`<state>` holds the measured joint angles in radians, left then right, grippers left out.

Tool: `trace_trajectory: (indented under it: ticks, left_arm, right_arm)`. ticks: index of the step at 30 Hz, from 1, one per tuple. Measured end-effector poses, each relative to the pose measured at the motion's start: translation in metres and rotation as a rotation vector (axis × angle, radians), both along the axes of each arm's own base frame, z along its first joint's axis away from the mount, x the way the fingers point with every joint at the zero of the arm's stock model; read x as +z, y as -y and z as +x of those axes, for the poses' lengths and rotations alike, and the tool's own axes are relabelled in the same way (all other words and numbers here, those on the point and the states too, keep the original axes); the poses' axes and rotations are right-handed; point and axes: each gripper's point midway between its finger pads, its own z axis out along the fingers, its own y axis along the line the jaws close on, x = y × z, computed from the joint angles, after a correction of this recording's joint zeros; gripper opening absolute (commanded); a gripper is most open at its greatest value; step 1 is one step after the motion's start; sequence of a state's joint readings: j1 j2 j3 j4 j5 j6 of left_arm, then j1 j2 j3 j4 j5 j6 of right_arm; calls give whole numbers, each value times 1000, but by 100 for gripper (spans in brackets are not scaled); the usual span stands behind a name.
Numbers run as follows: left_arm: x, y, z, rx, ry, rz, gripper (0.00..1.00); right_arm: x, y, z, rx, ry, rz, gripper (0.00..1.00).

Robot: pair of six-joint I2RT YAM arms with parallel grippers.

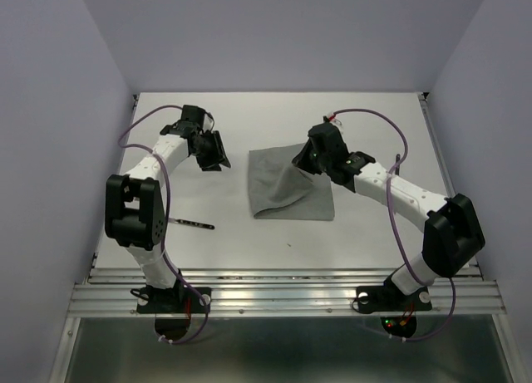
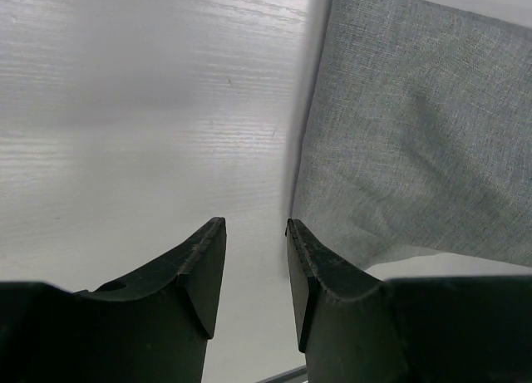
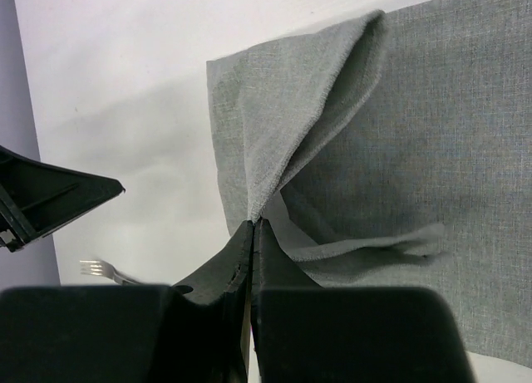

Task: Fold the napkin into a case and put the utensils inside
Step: Fold the rectangle-folded napkin at the center of the board.

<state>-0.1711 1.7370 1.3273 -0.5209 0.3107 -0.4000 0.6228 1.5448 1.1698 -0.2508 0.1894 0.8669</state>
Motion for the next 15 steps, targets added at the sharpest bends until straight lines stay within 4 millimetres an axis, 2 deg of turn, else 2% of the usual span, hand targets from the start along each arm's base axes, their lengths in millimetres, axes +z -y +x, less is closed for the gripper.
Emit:
trace_trajectory:
  ticks: [7,15]
  left_arm:
    - [4,8,2,-16,12,-1,46]
    - [-1,9,4,-20,0,4,46]
  right_arm:
    - [3,1,-1,8,7,-3,1]
    - [9,6,-4,14,21,-26,1]
